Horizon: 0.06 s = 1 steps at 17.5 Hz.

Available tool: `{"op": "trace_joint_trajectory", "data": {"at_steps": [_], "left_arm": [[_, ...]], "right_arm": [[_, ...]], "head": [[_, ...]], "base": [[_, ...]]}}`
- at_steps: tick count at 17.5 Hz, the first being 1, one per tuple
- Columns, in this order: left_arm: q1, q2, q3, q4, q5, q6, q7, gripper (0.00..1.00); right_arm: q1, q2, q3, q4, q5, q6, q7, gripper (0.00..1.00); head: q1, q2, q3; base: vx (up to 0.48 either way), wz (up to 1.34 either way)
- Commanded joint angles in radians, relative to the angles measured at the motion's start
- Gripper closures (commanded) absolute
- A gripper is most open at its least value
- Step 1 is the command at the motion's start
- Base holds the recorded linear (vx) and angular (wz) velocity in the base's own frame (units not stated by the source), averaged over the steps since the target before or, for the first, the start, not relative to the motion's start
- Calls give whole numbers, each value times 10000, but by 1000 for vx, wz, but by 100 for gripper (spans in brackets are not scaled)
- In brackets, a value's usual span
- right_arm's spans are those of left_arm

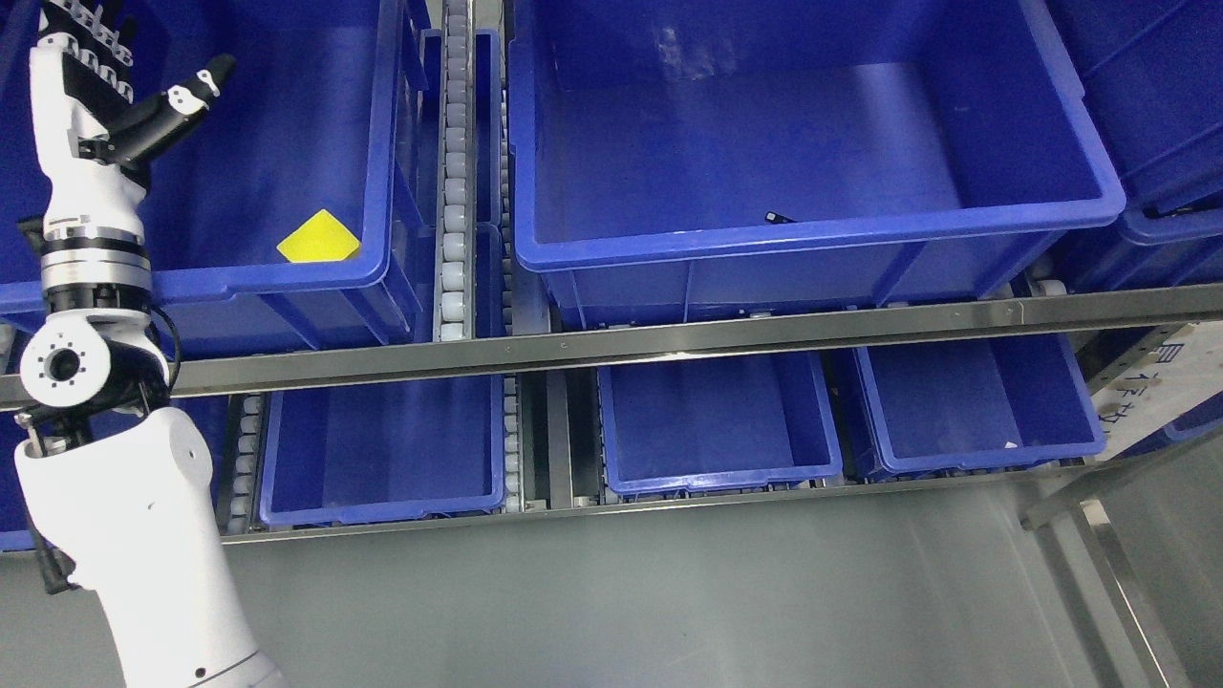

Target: Move yellow foam block to right shelf middle

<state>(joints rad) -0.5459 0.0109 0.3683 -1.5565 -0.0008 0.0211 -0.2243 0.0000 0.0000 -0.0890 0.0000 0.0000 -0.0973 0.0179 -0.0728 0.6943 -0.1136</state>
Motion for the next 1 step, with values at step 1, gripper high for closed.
{"op": "trace_joint_trajectory", "data": {"at_steps": [1], "left_arm": [[152,66,-906,-35,8,4,34,0]], "right_arm": [[-15,-175,0,-175,-15,6,5,0]], "head": [[0,0,0]], "base": [[0,0]]}}
